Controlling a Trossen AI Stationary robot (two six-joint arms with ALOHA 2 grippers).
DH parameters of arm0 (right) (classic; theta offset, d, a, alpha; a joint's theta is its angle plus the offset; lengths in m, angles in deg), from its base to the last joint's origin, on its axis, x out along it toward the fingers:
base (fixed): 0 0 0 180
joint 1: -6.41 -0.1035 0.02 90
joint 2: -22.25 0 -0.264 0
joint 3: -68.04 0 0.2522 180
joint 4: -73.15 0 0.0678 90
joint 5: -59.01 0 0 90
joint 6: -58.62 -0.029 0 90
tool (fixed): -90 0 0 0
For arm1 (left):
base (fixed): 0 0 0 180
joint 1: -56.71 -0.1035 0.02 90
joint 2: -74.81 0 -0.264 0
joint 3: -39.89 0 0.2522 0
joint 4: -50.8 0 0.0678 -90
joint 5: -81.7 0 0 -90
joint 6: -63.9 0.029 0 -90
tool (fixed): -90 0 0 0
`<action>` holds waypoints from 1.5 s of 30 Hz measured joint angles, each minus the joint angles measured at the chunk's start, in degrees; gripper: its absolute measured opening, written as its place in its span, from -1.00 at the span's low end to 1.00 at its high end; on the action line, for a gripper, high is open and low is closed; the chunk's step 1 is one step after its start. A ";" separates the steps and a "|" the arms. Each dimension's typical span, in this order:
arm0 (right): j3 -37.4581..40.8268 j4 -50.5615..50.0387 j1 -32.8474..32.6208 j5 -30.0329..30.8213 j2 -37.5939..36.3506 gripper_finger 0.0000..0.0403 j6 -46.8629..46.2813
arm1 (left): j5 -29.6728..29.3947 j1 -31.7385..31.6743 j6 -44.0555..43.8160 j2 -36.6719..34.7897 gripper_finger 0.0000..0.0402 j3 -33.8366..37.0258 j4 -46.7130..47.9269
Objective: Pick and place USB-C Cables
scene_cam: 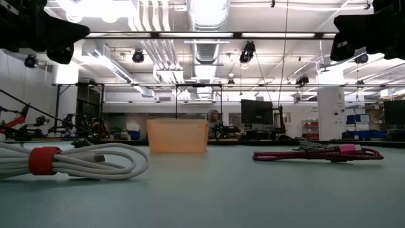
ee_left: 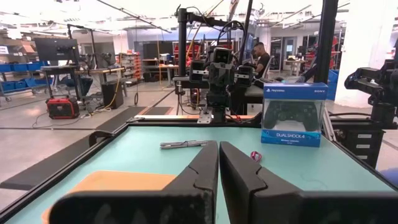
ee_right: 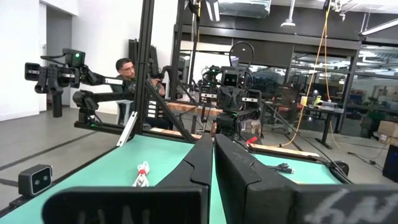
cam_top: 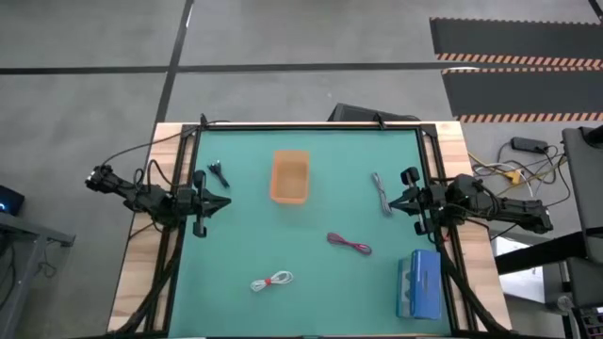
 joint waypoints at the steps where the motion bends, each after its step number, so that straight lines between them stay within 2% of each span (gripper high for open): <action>1: 0.01 -0.01 0.01 0.00 0.01 -0.96 0.04 | 0.00 -0.01 0.00 0.00 -1.00 -0.01 0.00; 26: 0.00 0.01 0.01 -0.01 0.01 -0.96 0.09 | 0.01 0.00 0.00 -0.01 -1.00 -0.01 -0.01; 29: 0.00 0.10 0.00 0.02 -0.01 -0.96 -3.32 | -0.01 -0.02 0.00 0.00 -1.00 -0.01 -0.37; 32: -0.01 1.54 0.00 1.18 0.01 -0.96 -8.04 | 0.00 0.00 -0.07 0.01 -1.00 -0.01 -3.32; 39: 0.01 12.68 0.00 10.39 -0.01 -0.96 -13.39 | 0.02 0.00 -0.07 0.01 -1.00 -0.01 -15.21; 45: 0.01 13.22 0.02 11.10 0.01 -0.96 -14.88 | 0.02 -0.02 -0.05 0.01 -1.00 -0.01 -18.52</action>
